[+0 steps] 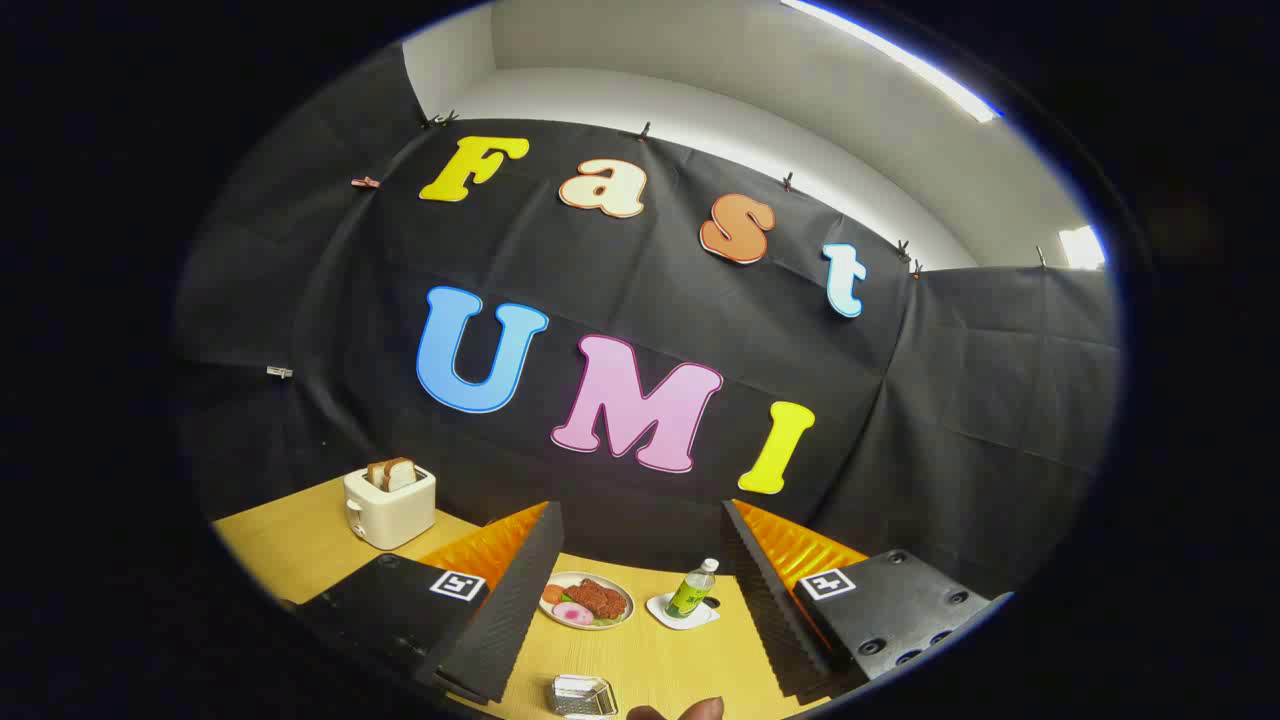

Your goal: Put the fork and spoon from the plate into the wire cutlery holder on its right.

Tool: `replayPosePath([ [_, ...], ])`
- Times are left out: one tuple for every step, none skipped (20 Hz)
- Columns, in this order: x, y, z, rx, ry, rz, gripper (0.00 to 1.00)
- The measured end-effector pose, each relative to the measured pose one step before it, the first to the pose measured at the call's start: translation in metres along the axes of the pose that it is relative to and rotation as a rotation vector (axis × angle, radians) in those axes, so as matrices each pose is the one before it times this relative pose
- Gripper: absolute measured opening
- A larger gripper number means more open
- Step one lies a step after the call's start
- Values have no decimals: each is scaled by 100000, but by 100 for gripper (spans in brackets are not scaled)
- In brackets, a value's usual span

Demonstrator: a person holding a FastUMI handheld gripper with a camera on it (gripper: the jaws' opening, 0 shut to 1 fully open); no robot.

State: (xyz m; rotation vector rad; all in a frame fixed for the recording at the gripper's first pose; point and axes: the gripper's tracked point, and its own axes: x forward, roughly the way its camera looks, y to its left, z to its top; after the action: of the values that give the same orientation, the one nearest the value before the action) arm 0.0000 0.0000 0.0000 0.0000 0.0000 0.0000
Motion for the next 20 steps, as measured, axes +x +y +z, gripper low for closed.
replayPosePath([
  [-35, 98, -92, 15, 60, 128, 97],
  [3, 62, -26, 23, 27, 135, 97],
  [-8, 49, -14, -96, -99, 94, 97],
  [20, 8, 61, -153, -81, 23, 97],
  [-27, -31, 62, -157, -212, -51, 97],
  [-21, -23, -82, -144, -16, -93, 97],
  [-46, -37, -32, 22, -129, -29, 97],
  [39, -9, -105, 55, 237, -96, 97],
  [-30, -88, -41, 239, 69, -201, 97],
  [-47, -34, -29, 211, 53, -184, 97],
  [-75, 0, -97, 161, 143, -80, 97],
  [-66, -78, 4, 106, 16, -158, 97],
  [-50, -20, 27, 100, -232, -79, 97],
  [-31, -16, 125, -17, -168, -41, 97],
  [-49, -12, 1, -112, -236, -104, 97],
  [-106, -47, 41, -82, -173, -60, 97],
  [-66, -38, -51, 93, -80, -57, 97],
  [-68, 10, -41, 300, 186, 7, 97],
  [-98, 82, -29, 547, 151, 153, 97],
  [-74, 196, -49, 914, 410, 649, 97],
])
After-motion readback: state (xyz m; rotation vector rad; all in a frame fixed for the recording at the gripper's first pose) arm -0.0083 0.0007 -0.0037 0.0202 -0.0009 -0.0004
